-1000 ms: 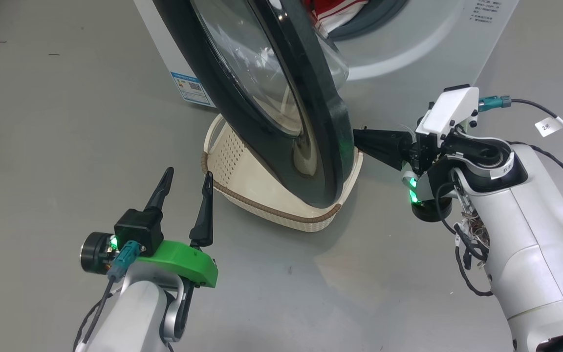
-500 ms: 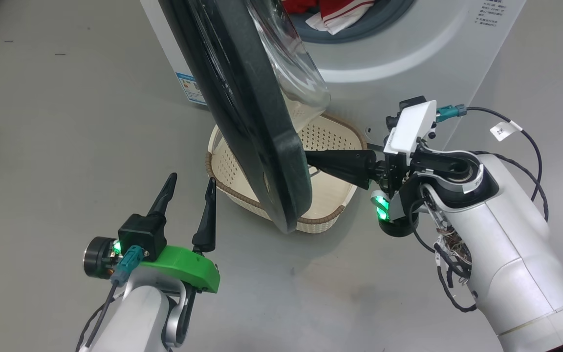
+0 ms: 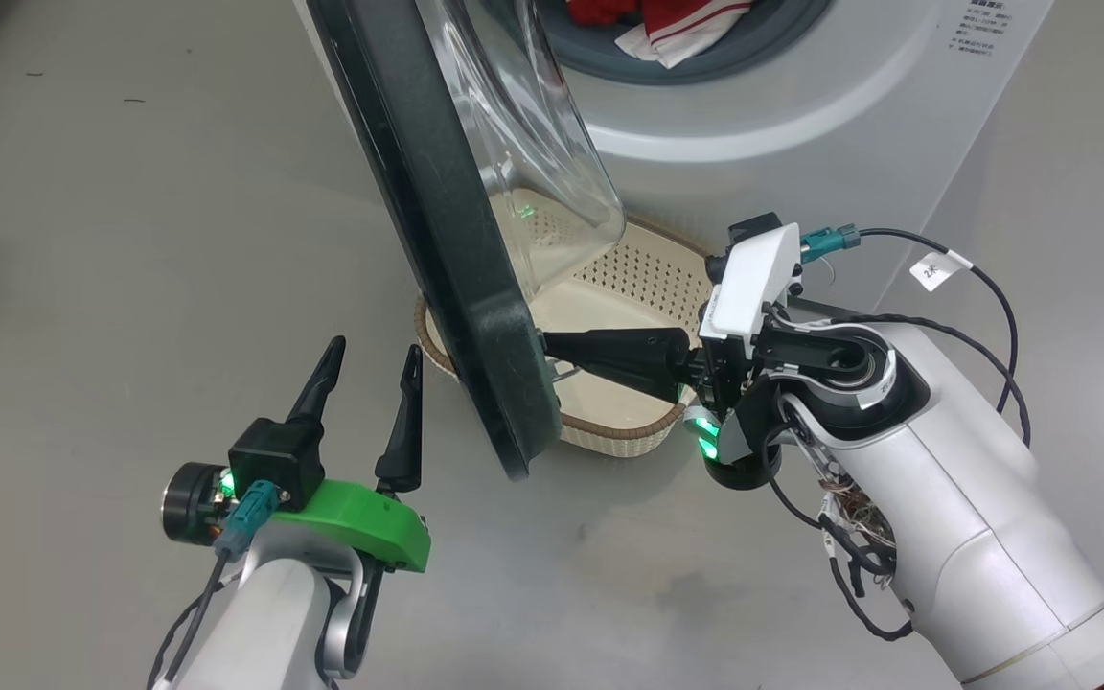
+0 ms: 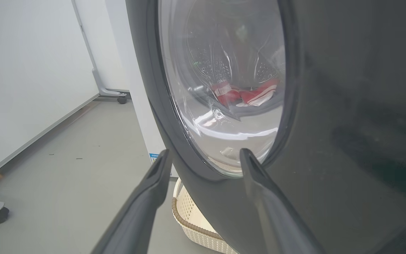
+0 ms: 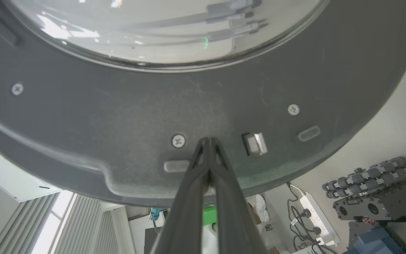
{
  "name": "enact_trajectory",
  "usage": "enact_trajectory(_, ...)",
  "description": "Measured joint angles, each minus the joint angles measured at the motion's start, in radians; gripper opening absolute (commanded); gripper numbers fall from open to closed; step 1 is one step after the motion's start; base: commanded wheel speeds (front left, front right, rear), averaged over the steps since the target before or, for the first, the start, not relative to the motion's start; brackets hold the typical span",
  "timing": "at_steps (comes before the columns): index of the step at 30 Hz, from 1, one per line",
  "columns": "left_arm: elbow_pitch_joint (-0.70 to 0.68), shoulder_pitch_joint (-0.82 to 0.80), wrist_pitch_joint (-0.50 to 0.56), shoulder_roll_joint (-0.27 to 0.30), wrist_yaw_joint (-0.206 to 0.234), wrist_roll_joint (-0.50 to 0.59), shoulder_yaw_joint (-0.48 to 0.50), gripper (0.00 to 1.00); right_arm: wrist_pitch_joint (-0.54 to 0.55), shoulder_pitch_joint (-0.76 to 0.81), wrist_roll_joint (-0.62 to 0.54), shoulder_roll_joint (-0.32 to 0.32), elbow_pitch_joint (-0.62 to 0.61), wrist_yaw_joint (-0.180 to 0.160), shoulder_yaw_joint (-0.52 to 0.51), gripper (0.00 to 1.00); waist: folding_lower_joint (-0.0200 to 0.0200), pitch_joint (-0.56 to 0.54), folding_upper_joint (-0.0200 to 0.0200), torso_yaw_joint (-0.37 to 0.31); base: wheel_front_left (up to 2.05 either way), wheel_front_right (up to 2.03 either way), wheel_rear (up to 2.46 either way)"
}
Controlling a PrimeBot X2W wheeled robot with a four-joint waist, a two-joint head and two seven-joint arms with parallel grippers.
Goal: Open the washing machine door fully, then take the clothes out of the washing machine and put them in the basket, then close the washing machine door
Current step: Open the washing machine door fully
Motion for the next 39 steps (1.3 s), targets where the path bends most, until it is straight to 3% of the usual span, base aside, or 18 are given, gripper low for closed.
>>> enact_trajectory(12, 0.001, 0.002, 0.000, 0.000, 0.005, 0.006, 0.035, 1.00, -0.082, 0.000, -0.047, 0.000, 0.014, 0.004, 0.002, 0.00, 0.0000, -0.015, 0.0000, -0.021, 0.00, 0.00, 0.00)
enact_trajectory(15, 0.004, 0.003, 0.000, 0.000, 0.005, 0.008, 0.044, 1.00, -0.131, -0.001, -0.121, -0.022, 0.013, 0.048, 0.008, 0.00, 0.0000, -0.030, 0.0000, -0.033, 0.00, 0.00, 0.00)
enact_trajectory(18, 0.004, 0.010, 0.000, 0.004, 0.008, 0.016, 0.062, 1.00, -0.240, -0.009, -0.293, -0.101, 0.003, 0.124, 0.032, 0.00, 0.0000, -0.047, 0.0000, -0.048, 0.00, 0.00, 0.00)
enact_trajectory(19, 0.004, 0.010, 0.000, 0.004, 0.008, 0.016, 0.062, 1.00, -0.240, -0.009, -0.293, -0.101, 0.003, 0.124, 0.032, 0.00, 0.0000, -0.047, 0.0000, -0.048, 0.00, 0.00, 0.00)
enact_trajectory(22, 0.003, 0.022, 0.000, 0.012, 0.008, 0.020, 0.073, 1.00, -0.325, -0.009, -0.427, -0.171, -0.004, 0.178, 0.054, 0.00, 0.0000, -0.066, 0.0000, -0.065, 0.00, 0.00, 0.00)
enact_trajectory(26, 0.005, 0.042, 0.000, 0.025, 0.008, 0.024, 0.089, 1.00, -0.446, -0.007, -0.580, -0.215, -0.027, 0.225, 0.085, 0.00, 0.0000, -0.093, 0.0000, -0.090, 0.00, 0.00, 0.00)
enact_trajectory(33, 0.005, 0.085, 0.000, 0.052, 0.011, 0.024, 0.122, 1.00, -0.678, 0.018, -0.863, -0.318, -0.059, 0.220, 0.140, 0.00, 0.0000, -0.145, 0.0000, -0.148, 0.00, 0.00, 0.00)
enact_trajectory(39, 0.005, 0.117, 0.000, 0.060, 0.011, 0.035, 0.125, 1.00, -0.805, 0.089, -0.967, -0.346, -0.058, 0.154, 0.152, 0.00, 0.0000, -0.184, 0.0000, -0.190, 0.00, 0.00, 0.00)
